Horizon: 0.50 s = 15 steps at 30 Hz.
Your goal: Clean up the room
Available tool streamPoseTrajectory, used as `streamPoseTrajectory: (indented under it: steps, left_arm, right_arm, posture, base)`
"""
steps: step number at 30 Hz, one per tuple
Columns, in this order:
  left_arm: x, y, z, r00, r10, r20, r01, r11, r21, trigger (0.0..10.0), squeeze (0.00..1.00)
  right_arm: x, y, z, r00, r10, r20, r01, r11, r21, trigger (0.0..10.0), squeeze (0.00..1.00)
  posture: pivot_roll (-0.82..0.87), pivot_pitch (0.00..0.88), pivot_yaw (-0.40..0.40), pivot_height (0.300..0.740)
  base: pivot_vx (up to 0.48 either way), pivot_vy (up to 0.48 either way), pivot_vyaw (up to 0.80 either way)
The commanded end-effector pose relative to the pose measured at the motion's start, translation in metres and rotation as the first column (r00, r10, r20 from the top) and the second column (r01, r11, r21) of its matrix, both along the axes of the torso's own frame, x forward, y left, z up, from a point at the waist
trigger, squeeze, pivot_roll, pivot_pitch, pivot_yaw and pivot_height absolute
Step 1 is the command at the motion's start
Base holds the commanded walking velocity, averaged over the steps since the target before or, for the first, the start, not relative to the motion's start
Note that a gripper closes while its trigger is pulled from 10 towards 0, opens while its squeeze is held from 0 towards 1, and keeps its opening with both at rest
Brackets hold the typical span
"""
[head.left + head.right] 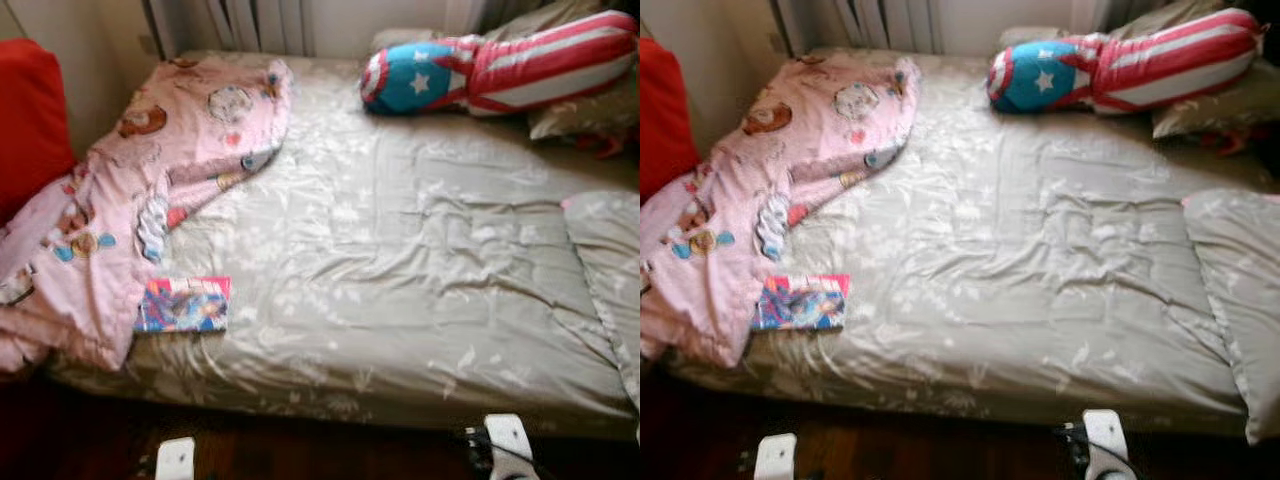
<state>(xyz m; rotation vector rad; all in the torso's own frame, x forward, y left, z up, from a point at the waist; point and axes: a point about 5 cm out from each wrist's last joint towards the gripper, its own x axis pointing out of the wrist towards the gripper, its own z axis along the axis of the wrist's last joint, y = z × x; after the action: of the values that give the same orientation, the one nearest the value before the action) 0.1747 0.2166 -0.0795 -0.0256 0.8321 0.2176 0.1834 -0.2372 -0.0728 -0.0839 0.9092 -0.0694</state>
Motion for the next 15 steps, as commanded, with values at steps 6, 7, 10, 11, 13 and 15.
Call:
streamPoseTrajectory:
  steps: [6,7,10,11,13,15]
  left_arm:
    - [-0.008,-0.004,-0.005,1.0,0.008,-0.026,-0.008,1.0,-0.015,10.0,0.0]
    - [-0.008,-0.004,-0.005,1.0,0.008,-0.026,-0.008,1.0,-0.015,10.0,0.0]
    - [-0.008,-0.004,-0.004,1.0,0.008,-0.024,-0.009,1.0,-0.015,10.0,0.0]
    - [-0.007,-0.003,-0.004,1.0,0.009,-0.022,-0.009,1.0,-0.014,10.0,0.0]
    - [-0.007,-0.003,-0.004,1.0,0.008,-0.02,-0.009,1.0,-0.014,10.0,0.0]
    - [-0.007,-0.003,-0.004,1.0,0.007,-0.017,-0.008,1.0,-0.012,10.0,0.0]
  right_arm:
    - [-0.01,-0.002,-0.004,1.0,-0.012,-0.023,0.011,1.0,-0.003,10.0,0.0]
    - [-0.01,-0.002,-0.004,1.0,-0.012,-0.023,0.011,1.0,-0.003,10.0,0.0]
    - [-0.009,-0.001,-0.004,1.0,-0.011,-0.022,0.011,1.0,-0.001,10.0,0.0]
    - [-0.009,0.0,-0.004,1.0,-0.01,-0.02,0.01,1.0,0.003,10.0,0.0]
    - [-0.009,0.003,-0.005,1.0,-0.017,-0.016,0.017,1.0,0.015,10.0,0.0]
    - [-0.008,0.01,-0.006,0.999,-0.035,-0.007,0.036,0.999,0.038,10.0,0.0]
  posture:
    - [-0.07,0.149,0.011,0.74]
    - [-0.07,0.149,0.011,0.74]
    - [-0.07,0.147,0.013,0.74]
    - [-0.07,0.146,0.016,0.74]
    - [-0.07,0.144,0.018,0.74]
    - [-0.07,0.143,0.024,0.74]
  base:
    - [0.0,0.338,0.0]
    - [0.0,0.337,0.0]
    - [0.0,0.34,0.0]
    - [0.0,0.337,0.0]
    - [0.0,0.337,0.0]
    - [0.0,0.336,0.0]
